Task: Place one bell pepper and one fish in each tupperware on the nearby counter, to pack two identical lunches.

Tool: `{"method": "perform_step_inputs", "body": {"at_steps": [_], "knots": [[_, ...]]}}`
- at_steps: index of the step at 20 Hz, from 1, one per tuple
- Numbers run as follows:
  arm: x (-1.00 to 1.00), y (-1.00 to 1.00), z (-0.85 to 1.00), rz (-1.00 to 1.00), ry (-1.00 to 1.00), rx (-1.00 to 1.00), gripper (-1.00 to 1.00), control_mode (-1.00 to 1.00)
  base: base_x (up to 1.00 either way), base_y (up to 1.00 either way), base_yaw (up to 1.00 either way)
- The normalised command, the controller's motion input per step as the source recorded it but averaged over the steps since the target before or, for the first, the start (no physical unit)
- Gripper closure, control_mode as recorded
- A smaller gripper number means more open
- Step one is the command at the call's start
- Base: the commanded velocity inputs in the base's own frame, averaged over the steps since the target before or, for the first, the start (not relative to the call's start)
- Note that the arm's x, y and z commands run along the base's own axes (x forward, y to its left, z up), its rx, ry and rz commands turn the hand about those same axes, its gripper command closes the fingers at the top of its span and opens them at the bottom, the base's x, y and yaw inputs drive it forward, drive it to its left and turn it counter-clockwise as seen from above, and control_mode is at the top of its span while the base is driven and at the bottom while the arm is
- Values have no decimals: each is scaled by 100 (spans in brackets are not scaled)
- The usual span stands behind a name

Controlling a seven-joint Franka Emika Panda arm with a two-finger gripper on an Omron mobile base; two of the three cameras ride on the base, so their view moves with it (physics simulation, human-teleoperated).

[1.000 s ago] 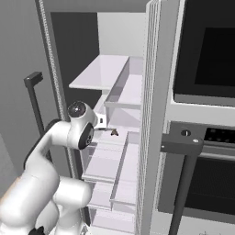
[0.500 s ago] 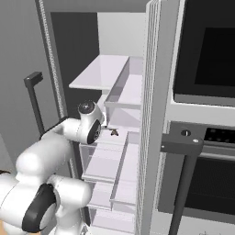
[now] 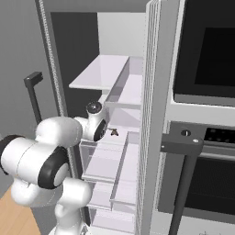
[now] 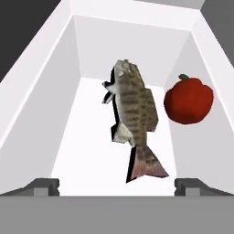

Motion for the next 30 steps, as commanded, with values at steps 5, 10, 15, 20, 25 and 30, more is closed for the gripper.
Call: {"method": "perform_step_inputs", "body": {"at_steps": [5, 10, 15, 20, 25, 30], "knots": [[54, -7, -29, 0, 0, 0, -100, -100, 0, 0, 0], [44, -18, -24, 0, 2, 0, -100, -100, 0, 0, 0], [45, -12, -28, 3, 6, 0, -100, -100, 0, 0, 0], [50, -6, -30, 4, 6, 0, -100, -100, 0, 0, 0], [19, 9, -80, 2, 5, -9, 100, -100, 0, 0, 0], [-64, 49, -100, 0, 0, -21, 100, -100, 0, 0, 0]]}}
